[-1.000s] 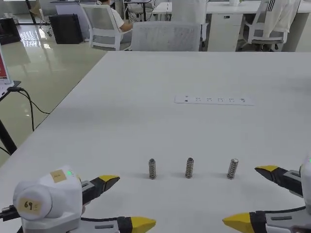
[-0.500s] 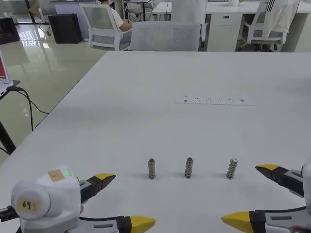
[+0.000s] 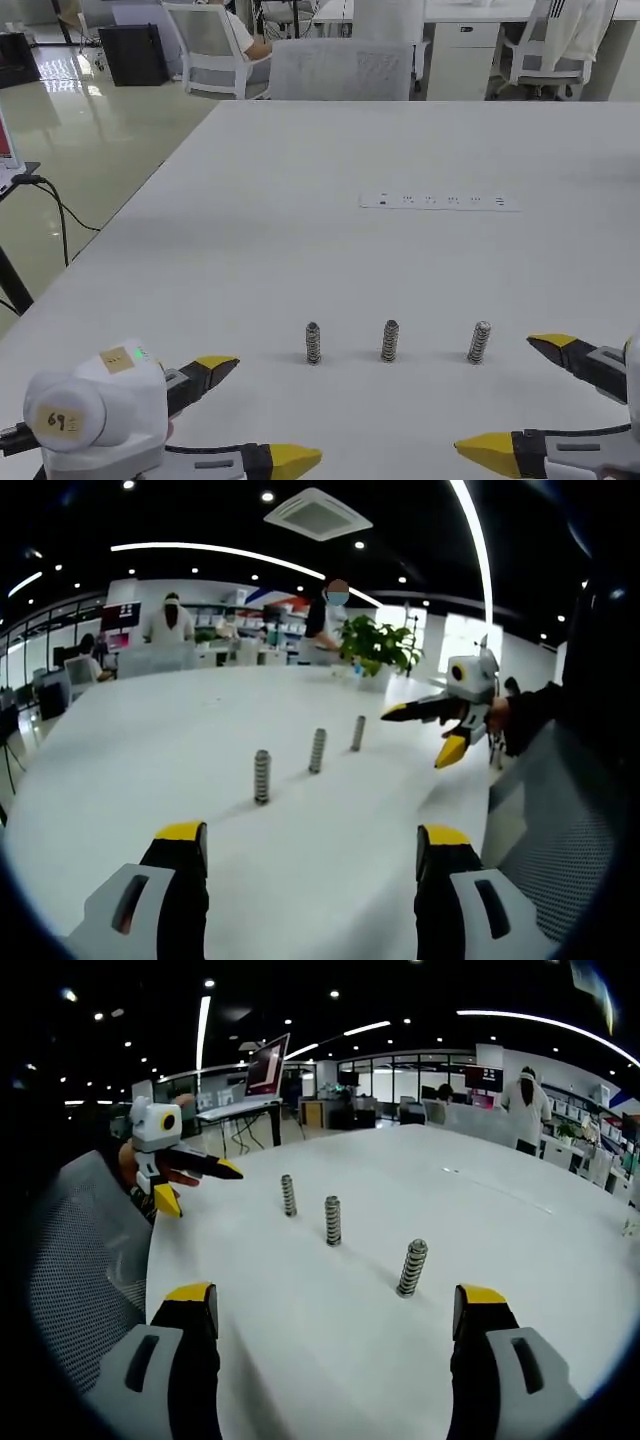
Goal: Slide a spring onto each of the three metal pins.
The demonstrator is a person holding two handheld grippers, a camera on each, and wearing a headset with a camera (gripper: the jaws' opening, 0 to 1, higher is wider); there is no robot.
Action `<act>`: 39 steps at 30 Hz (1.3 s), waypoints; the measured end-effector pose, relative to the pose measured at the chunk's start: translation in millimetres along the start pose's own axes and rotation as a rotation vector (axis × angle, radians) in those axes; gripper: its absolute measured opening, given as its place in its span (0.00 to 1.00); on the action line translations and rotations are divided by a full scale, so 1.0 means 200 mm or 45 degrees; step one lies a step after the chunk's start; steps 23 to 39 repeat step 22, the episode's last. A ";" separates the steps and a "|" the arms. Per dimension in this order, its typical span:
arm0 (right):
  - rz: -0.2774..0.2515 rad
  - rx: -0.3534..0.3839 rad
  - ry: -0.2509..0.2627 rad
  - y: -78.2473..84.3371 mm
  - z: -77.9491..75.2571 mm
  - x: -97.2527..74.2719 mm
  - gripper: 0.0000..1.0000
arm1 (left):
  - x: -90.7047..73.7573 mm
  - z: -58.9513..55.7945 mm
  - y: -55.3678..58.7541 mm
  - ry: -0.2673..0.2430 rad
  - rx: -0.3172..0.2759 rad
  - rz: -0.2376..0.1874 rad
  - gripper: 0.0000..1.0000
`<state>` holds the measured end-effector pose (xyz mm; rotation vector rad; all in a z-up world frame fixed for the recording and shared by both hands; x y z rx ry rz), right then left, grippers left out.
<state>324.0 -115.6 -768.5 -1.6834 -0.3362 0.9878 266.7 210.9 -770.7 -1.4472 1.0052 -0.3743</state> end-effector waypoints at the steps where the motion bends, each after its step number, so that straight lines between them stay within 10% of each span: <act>1: -0.002 0.000 0.001 0.00 0.00 0.00 0.98 | 0.00 0.00 0.00 0.001 0.001 0.002 0.83; 39: -0.041 0.013 0.008 0.00 0.00 0.02 0.99 | 0.00 0.00 0.00 0.000 -0.001 0.012 0.83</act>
Point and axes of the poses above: the centre of the closed fingertips' face, and the gripper's own axes: x roughly forward along the fingers, z roughly to its left, y roughly out of its underside, the point moved 10 cm from there along -x, roughly backward along the fingers, and after that the axes turned 9 degrees about y, right-handed, at the moved point
